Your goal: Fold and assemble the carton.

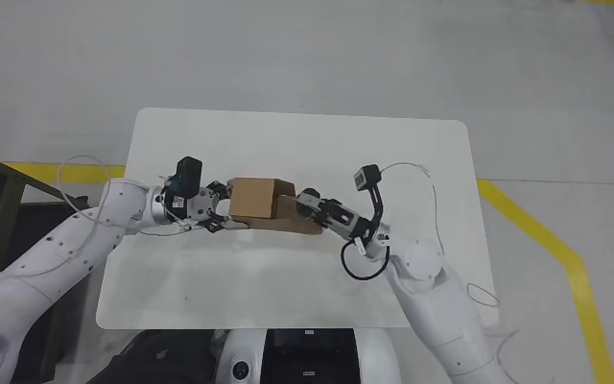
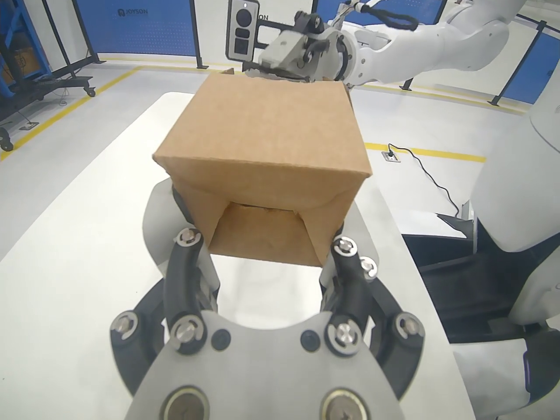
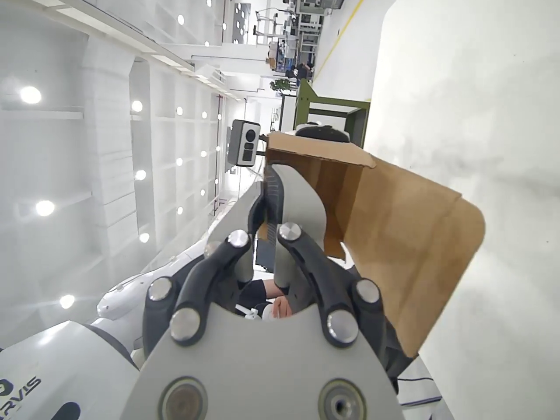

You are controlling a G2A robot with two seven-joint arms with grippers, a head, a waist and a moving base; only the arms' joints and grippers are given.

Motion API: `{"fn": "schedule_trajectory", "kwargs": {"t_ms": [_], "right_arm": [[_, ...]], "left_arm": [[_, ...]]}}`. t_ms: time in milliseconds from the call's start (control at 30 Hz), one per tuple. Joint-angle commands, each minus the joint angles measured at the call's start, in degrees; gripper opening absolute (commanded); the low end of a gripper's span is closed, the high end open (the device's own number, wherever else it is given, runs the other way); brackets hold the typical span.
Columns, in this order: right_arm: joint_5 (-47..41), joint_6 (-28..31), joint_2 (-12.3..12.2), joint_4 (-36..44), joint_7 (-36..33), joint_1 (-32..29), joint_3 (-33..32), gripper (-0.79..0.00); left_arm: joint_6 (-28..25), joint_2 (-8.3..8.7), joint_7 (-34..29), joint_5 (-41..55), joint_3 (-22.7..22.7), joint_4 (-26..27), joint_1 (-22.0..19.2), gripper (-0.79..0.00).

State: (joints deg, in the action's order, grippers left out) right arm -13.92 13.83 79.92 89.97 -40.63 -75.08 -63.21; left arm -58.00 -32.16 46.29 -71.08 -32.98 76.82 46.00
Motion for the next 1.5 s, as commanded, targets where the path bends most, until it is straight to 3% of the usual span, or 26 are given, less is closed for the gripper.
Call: {"fn": "schedule_trajectory", "kwargs": {"t_ms": [0,200,400,800,1467], "right_arm": [[1.08,-1.14,-0.08,-0.09,-1.01,0.46,0.8,-0.785],[4.76,-3.65,-0.26,0.22,-2.07,1.62,2.82,-0.785],[7.4,-5.01,-0.58,1.67,-4.44,2.03,4.45,-0.785],[11.12,1.76,-0.72,1.02,-4.16,3.42,7.43,-0.785],[9.5,5.08,-0.43,-1.86,-0.41,5.45,10.09,-0.785]], "left_arm": [[0.0,0.21,0.0,-0.23,-0.09,0.66,0.18,-0.292],[0.0,0.57,0.0,-2.62,1.22,1.73,-0.1,-0.259],[0.0,0.68,0.0,-2.98,2.56,1.81,-0.95,-0.277],[0.0,1.06,0.0,-1.78,6.87,2.73,-3.22,-0.342],[0.0,2.19,0.0,1.36,12.4,4.52,-7.5,-0.394]]}}
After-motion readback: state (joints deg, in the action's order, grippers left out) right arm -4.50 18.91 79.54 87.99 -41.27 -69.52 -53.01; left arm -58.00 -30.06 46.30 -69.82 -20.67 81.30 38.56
